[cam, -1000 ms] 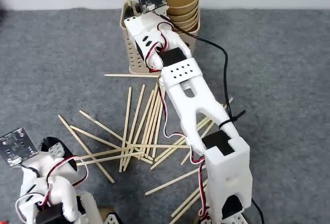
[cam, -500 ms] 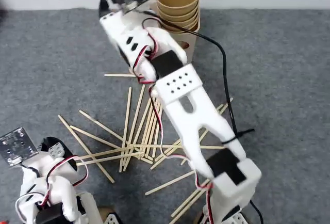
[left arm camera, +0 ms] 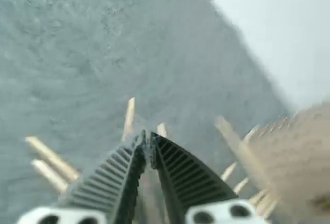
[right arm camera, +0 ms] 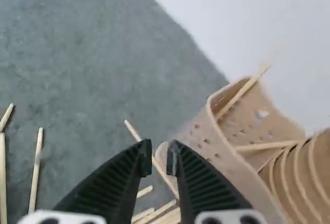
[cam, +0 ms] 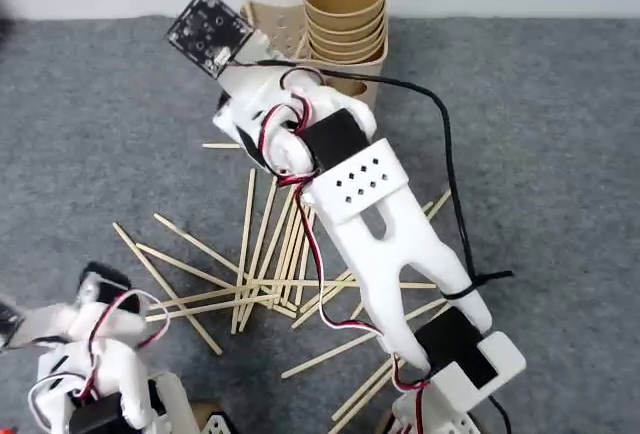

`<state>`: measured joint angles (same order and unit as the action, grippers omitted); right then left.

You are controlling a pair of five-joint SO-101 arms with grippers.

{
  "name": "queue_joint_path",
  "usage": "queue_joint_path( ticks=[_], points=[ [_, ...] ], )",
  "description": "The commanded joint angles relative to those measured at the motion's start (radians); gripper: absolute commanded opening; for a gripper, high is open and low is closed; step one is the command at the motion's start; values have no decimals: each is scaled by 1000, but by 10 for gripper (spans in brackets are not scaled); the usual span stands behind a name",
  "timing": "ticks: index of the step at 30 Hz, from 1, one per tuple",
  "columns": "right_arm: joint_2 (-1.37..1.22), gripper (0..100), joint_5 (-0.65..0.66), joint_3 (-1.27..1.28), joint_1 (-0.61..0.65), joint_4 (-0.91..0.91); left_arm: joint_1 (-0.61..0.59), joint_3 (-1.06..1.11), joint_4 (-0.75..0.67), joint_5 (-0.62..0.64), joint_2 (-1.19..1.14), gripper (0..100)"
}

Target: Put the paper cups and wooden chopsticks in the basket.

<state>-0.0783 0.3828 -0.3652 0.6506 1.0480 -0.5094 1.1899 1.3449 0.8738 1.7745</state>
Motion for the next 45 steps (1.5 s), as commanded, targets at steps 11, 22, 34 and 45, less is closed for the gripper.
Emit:
queue_joint_path(
  ticks=[11,22,34,45],
  points=[
    [65,76,12,186,-1,-182,-77,160,-496,471,-18,15],
    [67,76,14,290,4,-278,-75,191,-520,75,-25,14],
    [65,76,14,376,4,-280,-114,406,-953,362,-18,13],
    [56,76,17,420,54,-280,-95,496,-1112,301,-15,15]
  ],
)
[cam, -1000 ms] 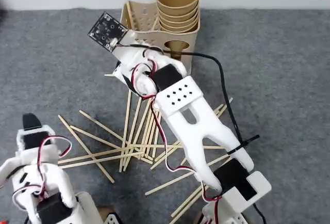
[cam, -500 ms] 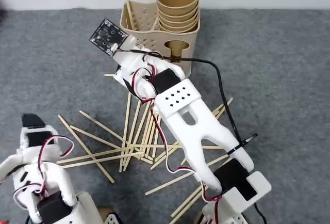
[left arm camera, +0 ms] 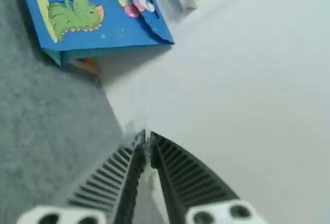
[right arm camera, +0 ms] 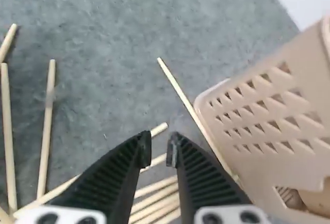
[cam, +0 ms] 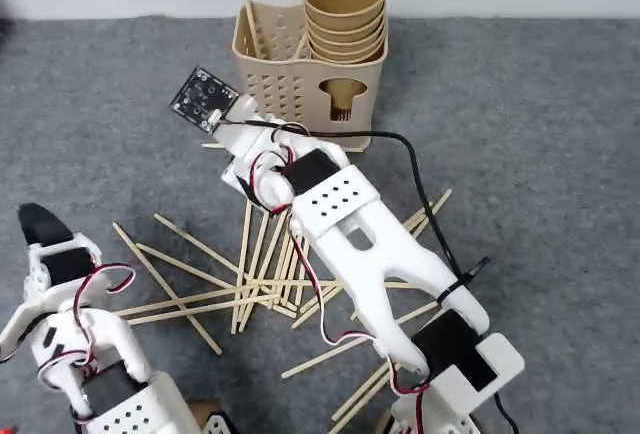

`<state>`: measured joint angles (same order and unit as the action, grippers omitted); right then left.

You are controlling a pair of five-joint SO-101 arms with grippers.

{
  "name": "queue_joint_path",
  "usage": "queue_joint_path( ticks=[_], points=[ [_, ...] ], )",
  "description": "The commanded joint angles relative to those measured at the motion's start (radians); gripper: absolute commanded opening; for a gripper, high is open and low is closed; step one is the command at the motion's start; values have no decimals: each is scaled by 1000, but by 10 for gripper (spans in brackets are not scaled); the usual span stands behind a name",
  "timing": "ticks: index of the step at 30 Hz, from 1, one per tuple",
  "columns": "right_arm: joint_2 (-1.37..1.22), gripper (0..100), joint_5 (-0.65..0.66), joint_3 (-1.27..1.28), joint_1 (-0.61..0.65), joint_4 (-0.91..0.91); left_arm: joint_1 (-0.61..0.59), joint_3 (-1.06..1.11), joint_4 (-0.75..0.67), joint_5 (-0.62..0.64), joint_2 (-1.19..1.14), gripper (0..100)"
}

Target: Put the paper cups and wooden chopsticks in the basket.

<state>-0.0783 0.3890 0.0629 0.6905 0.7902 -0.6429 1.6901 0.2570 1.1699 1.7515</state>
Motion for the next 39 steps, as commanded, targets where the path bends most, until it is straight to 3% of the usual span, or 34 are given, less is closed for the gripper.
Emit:
queue_joint_path(
  ticks=[1,4,6,8,10,12,14,23,31,36,39],
  points=[
    [56,76,11,-8,15,-22,57,-4,-25,6,11,15],
    [56,76,11,-8,15,-22,94,-10,-25,35,12,14],
    [56,76,11,-3,12,-22,92,-79,12,147,6,14],
    [61,76,12,12,12,-22,66,-186,186,302,5,14],
    [64,76,12,29,12,-22,68,-298,465,410,5,15],
    [62,76,12,35,13,-22,64,-378,736,422,5,15],
    [61,76,12,35,13,-22,40,-414,872,381,-14,15],
    [65,76,14,35,13,-22,-144,-484,700,91,-450,15],
    [58,76,14,35,18,-21,-146,-453,356,71,-891,15],
    [56,75,14,35,18,-21,-49,-456,353,66,-1036,15],
    [56,75,14,35,19,-18,8,-487,427,69,-1042,16]
  ],
)
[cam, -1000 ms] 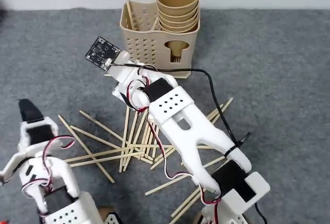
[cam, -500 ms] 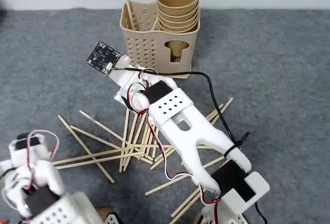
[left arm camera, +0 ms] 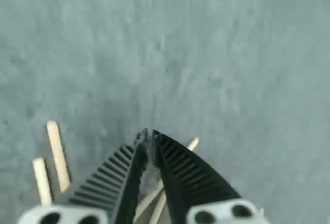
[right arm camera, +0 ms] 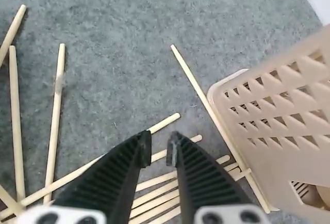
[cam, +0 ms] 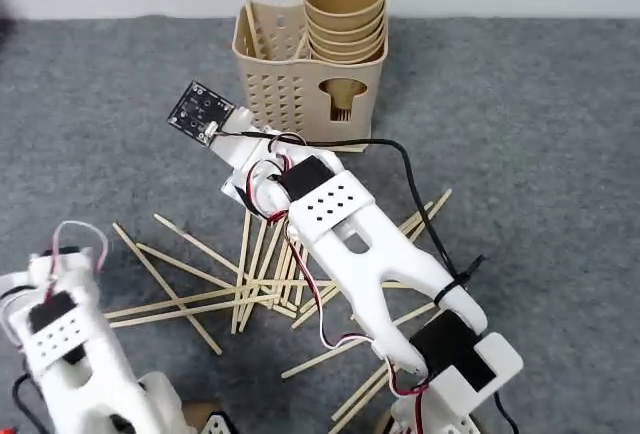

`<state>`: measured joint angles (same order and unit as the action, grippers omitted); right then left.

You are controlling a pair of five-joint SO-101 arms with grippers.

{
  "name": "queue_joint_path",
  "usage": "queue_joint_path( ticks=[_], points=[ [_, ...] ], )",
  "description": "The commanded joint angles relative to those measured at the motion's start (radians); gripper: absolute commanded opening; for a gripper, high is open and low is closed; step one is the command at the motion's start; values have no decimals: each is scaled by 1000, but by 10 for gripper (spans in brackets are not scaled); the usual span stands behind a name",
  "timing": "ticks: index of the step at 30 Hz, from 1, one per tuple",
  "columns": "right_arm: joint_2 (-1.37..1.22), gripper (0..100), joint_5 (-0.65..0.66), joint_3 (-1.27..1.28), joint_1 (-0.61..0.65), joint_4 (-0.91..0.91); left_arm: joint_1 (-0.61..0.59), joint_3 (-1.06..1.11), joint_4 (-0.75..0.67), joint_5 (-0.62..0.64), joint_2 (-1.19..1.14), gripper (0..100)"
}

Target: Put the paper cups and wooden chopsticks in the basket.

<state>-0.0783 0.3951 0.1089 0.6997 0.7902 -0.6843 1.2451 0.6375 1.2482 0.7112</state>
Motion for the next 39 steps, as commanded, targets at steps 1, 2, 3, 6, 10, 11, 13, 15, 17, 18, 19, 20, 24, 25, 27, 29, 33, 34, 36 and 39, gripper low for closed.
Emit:
queue_joint_path(
  ticks=[1,2,3,6,10,11,13,15,17,18,19,20,24,25,27,29,33,34,36,39],
  points=[
    [56,74,8,-11,10,-15,63,-67,103,-8,5,17],
    [56,74,8,-11,10,-15,81,-91,157,-8,12,27],
    [56,73,8,-11,10,-15,109,-110,204,-8,18,49],
    [54,73,9,-11,10,-15,193,-127,310,-6,23,165],
    [54,73,9,-11,10,-13,219,-137,408,-6,26,289],
    [54,73,9,-11,8,-13,219,-147,430,-6,26,292],
    [54,73,9,-11,8,-13,218,-166,489,-2,26,292],
    [54,73,9,-2,8,-15,212,-194,572,57,26,293],
    [56,74,9,20,8,-16,178,-222,663,118,26,293],
    [59,74,9,31,8,-18,163,-240,698,129,26,293],
    [61,75,9,40,8,-19,146,-260,724,130,26,293],
    [62,75,9,44,8,-21,132,-278,741,132,26,293],
    [61,75,9,52,8,-21,37,-300,776,132,25,293],
    [61,75,9,52,8,-21,20,-297,790,132,21,292],
    [59,74,9,52,8,-21,0,-280,807,132,20,292],
    [58,73,9,52,8,-21,0,-240,804,132,20,292],
    [56,72,9,52,8,-21,0,-211,756,132,20,292],
    [56,72,9,52,8,-21,0,-208,738,132,18,292],
    [56,72,9,52,8,-21,0,-179,695,132,18,292],
    [56,72,9,52,8,-21,0,-128,612,132,18,292]
  ],
)
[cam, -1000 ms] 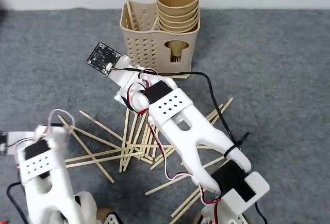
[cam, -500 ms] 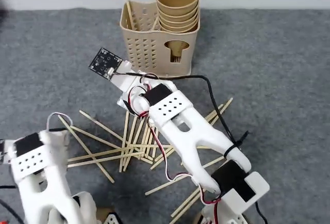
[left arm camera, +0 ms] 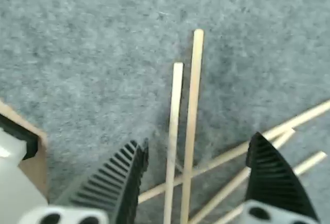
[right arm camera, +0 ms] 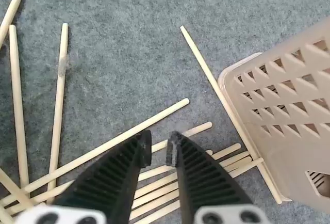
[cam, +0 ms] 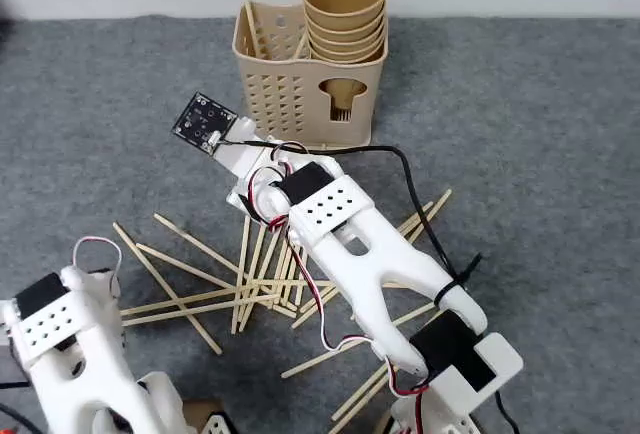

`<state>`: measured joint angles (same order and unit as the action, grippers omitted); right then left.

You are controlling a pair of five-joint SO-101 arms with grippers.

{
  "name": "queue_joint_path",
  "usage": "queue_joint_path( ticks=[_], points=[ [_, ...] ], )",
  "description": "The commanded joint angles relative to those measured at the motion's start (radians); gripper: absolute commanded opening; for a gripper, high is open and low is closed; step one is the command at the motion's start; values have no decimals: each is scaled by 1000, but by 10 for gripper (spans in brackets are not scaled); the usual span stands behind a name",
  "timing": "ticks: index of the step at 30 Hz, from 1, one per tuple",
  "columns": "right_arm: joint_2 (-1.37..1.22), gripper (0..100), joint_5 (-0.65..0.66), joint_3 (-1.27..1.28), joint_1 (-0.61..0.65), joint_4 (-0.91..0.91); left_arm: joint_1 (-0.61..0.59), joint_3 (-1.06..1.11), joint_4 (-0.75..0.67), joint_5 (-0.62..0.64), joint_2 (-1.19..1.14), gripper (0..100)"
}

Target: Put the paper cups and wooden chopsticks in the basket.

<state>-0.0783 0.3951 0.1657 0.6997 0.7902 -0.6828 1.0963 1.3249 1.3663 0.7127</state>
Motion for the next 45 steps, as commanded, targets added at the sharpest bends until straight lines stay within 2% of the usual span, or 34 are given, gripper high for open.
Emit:
queue_joint_path(
  ticks=[1,7,16,20,24,30,34,39,45],
  points=[
    [58,72,9,-5,8,-21,-2,42,-101,14,17,292],
    [59,72,9,-6,8,-21,-2,84,-130,14,17,291],
    [58,72,9,-8,8,-21,0,51,-6,8,17,291],
    [58,72,9,-8,8,-21,0,65,-49,8,15,291],
    [62,72,9,-9,8,-21,0,176,-218,8,15,291],
    [64,72,9,-9,4,-21,0,157,-181,8,15,288],
    [61,72,9,-9,4,-21,0,127,-175,0,23,194],
    [58,72,9,-9,4,-22,-6,90,-146,-175,18,10],
    [58,73,9,-9,4,-22,-6,96,-146,-181,17,13]
  ],
)
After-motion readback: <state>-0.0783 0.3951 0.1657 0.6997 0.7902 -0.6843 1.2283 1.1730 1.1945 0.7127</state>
